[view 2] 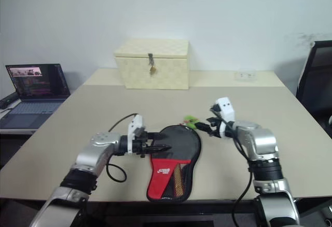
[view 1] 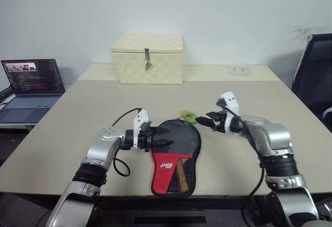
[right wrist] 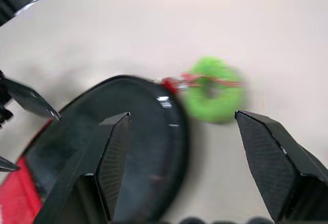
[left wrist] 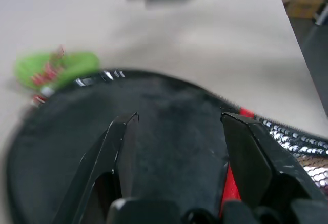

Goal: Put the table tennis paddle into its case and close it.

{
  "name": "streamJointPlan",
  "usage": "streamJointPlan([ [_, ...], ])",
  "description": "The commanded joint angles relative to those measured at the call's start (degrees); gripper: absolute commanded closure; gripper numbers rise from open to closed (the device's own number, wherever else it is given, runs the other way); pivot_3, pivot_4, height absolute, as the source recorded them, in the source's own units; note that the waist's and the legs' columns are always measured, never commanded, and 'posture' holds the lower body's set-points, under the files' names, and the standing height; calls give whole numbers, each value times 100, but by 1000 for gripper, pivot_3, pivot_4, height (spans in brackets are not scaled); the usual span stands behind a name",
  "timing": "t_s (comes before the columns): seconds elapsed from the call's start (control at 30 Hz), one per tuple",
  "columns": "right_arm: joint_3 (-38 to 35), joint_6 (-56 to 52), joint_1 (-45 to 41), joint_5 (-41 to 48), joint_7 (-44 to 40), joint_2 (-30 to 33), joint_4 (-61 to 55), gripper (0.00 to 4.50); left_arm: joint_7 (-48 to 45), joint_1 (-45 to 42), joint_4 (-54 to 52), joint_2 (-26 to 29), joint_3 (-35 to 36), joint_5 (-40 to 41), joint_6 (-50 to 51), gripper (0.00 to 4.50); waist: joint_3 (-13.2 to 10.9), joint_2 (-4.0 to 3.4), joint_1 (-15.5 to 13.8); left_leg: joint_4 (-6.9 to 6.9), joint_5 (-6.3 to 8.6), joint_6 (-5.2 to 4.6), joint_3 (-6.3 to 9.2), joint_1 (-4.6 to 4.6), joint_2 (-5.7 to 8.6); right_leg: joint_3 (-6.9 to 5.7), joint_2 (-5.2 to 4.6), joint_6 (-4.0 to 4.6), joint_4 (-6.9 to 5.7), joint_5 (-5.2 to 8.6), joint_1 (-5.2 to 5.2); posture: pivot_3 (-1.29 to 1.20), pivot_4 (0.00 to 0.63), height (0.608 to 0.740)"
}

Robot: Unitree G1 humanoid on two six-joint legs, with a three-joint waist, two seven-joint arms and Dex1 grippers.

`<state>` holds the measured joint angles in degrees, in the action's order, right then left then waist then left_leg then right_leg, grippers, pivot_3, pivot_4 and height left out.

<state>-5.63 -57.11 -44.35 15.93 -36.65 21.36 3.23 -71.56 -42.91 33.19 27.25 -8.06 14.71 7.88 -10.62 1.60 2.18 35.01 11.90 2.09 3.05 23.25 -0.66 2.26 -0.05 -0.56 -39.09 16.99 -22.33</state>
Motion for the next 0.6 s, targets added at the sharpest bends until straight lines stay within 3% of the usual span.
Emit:
streamJointPlan([
  [0.03, -31, -15, 34, 153, -9, 217, -305, 876, 27, -516, 721, -227, 56, -217, -646, 792, 0, 0, 8, 0, 0, 0, -3, 0, 0, 2, 0, 0, 1, 0, 0, 0, 150, 740],
  [0.1, 140, 73, 62, 145, -113, 377, -343, 876, -41, -711, 1195, -343, 23, -367, -940, 123, 0, 0, 16, 0, 0, -1, -3, 3, 3, 2, 2, 0, 1, 0, -2, 0, 150, 740],
  [0.13, 244, 169, 65, 123, -183, 448, -348, 876, -66, -772, 1399, -387, -12, -463, -1123, 53, 0, 0, 22, 1, 0, -1, -4, 5, 5, 1, 5, 0, 2, 0, -3, 0, 150, 740],
  [0.4, 1187, 2087, -347, -587, -655, 729, 501, 876, -430, -827, 2192, -585, -196, -978, -1955, 53, 0, -1, 59, 5, 1, -2, -6, 11, 8, 0, 14, -1, 4, 0, -6, 0, 150, 740],
  [0.5, 1646, 3266, -496, -1111, -822, 750, 1110, 876, -478, -771, 2230, -606, -162, -1024, -2004, 53, 0, -1, 62, 8, 1, -2, -6, 11, 7, 0, 14, -3, 3, -1, -6, 0, 150, 740],
  [0.6, 2487, 5005, -785, -2213, -636, 772, 2429, 876, -503, -713, 2219, -599, -167, -1064, -2015, 53, 0, -1, 66, 10, 1, -2, -5, 10, 7, -1, 14, -4, 3, -1, -5, 0, 150, 740],
])
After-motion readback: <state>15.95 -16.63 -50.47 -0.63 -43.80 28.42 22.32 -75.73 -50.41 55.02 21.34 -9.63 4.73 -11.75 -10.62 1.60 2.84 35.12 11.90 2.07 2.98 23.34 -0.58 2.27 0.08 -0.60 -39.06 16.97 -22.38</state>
